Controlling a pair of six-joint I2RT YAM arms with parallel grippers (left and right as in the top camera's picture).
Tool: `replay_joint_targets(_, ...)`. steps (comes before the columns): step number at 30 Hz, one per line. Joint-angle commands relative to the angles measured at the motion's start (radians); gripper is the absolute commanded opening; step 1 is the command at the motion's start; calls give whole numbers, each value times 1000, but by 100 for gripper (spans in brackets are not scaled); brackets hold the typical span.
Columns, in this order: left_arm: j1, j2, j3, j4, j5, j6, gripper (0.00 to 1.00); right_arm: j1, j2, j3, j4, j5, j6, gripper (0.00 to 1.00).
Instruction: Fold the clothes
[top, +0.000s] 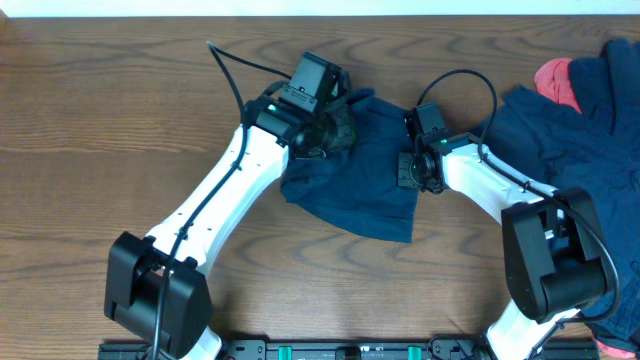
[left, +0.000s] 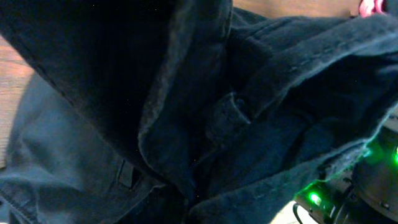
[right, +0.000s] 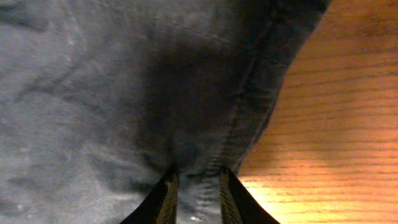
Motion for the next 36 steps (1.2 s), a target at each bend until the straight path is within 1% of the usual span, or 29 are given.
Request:
replay_joint_targets(1, -27, 19, 17, 8, -3, -1, 7, 1, 56, -6, 6, 3, -12, 22)
replay_joint_targets(10, -84, 75, 17, 10, -3, -3, 7, 2, 57, -6, 13, -2, -12, 22)
replay_joint_targets(15, -124, 78, 17, 29, -2, -24, 7, 2, 57, -6, 13, -5, -8, 22)
replay_joint_targets(18, -143, 78, 18, 39, 0, -24, 27, 2, 57, -6, 11, -6, -8, 22)
replay_joint_targets(21, -144, 76, 18, 49, 50, -24, 31, 2, 57, -6, 6, -9, -8, 22)
replay_joint_targets(23, -135, 64, 21, 55, 93, -16, 32, 1, 57, -6, 6, -8, -9, 22)
replay_joint_targets(26, -111, 34, 24, 53, 95, 35, 33, 1, 57, -6, 6, -8, -9, 22)
replay_joint_targets(28, -81, 10, 24, 44, 63, 60, 34, 1, 56, -5, 5, -9, -9, 21)
replay_joint_targets(31, -28, -12, 24, 12, -10, 63, 34, -3, 31, 5, -24, -8, -19, 22)
replay_joint_targets(36, 58, -5, 19, -35, -64, 87, 35, -37, -116, 79, -121, 42, -58, 24)
